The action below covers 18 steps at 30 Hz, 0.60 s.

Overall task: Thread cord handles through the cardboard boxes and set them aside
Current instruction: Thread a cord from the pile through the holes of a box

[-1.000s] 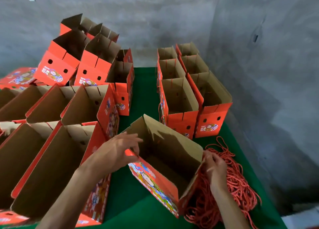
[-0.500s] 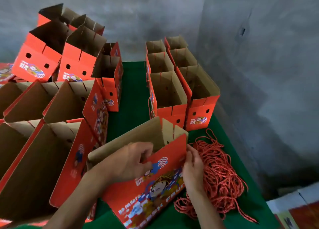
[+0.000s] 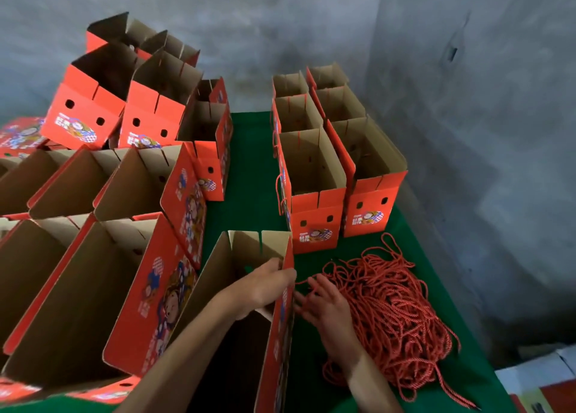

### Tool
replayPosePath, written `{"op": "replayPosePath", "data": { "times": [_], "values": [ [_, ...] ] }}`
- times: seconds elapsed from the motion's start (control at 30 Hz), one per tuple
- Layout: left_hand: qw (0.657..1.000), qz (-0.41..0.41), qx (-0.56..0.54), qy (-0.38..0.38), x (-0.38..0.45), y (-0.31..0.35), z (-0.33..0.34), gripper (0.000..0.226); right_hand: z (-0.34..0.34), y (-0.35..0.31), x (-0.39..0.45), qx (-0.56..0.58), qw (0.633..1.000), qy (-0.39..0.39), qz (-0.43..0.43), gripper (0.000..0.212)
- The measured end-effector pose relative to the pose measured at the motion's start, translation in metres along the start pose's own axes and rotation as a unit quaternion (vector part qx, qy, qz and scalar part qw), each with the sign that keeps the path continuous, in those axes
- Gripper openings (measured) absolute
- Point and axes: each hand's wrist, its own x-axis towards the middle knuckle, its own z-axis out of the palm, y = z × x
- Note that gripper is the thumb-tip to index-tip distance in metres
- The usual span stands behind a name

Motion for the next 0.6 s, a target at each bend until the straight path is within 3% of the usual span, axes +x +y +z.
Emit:
{"op": "replayPosePath", "data": {
  "times": [0.07,0.23,0.27,0.33,0.4,0.47,0.53,0.6],
  "values": [
    [0.998,-0.022,-0.043,-0.035,-0.001,-0.006,-0.001,0.033,-0.01,0.006,-0.003,-0.031,0.999,0.001,0.036,0.06],
    [0.996,-0.062,-0.069,0.001,0.002,-0.018,-0.008,0.025,-0.02,0.014,0.001,0.086,0.992,0.038,0.085,0.06],
    [0.995,-0.068,-0.068,0.009,0.003,-0.019,-0.01,0.026,-0.022,0.014,0.002,0.07,0.993,0.05,0.079,0.062],
    [0.994,-0.072,-0.068,0.036,0.005,-0.023,-0.017,0.033,-0.029,0.013,0.0,-0.077,0.992,0.07,0.068,0.062],
    [0.992,-0.074,-0.079,0.066,0.004,-0.026,-0.025,0.036,-0.042,0.012,-0.004,-0.332,0.938,0.075,0.058,0.061],
    [0.99,-0.076,-0.082,0.081,0.002,-0.026,-0.033,0.032,-0.053,0.013,-0.006,-0.569,0.819,0.067,0.032,0.056],
    [0.989,-0.079,-0.088,0.09,-0.001,-0.023,-0.04,0.025,-0.056,0.016,-0.009,-0.674,0.735,0.071,0.001,0.047],
    [0.988,-0.079,-0.092,0.099,-0.002,-0.02,-0.043,0.021,-0.051,0.019,-0.011,-0.704,0.708,0.03,-0.045,0.034]
  ]
}}
